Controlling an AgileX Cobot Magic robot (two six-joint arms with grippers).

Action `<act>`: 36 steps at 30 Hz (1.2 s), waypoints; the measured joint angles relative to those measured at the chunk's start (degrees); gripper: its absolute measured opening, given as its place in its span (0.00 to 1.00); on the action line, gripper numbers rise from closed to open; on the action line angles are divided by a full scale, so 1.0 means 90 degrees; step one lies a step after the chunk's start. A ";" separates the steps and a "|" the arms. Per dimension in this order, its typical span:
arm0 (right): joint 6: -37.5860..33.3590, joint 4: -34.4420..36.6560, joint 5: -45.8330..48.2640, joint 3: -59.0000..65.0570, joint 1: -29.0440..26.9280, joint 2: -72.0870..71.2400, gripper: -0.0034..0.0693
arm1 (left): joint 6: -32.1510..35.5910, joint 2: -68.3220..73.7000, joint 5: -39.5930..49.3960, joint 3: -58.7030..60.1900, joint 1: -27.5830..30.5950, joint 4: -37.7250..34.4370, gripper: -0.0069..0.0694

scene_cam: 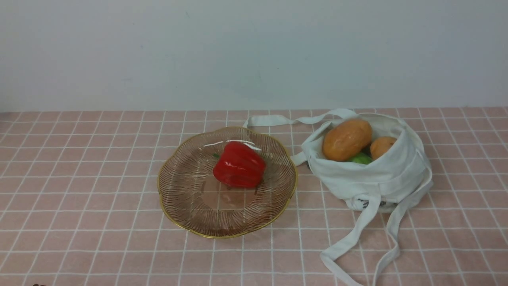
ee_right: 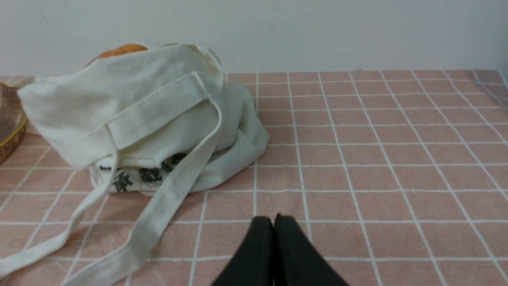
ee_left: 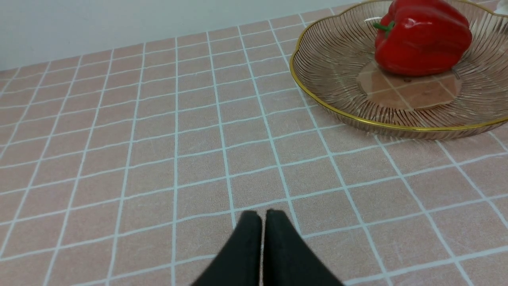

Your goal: Take vegetables from bag on pink coffee tablecloth place on plate.

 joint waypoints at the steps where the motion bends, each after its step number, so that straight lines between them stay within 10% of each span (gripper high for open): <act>1: 0.0018 -0.0014 0.0002 0.0000 0.0025 0.0000 0.03 | 0.0000 0.0000 0.0000 0.0000 0.0000 0.0000 0.08; 36: 0.0417 -0.0145 -0.0024 0.0001 0.0587 0.0000 0.03 | 0.0000 0.0000 0.0000 0.0000 0.0000 0.0001 0.08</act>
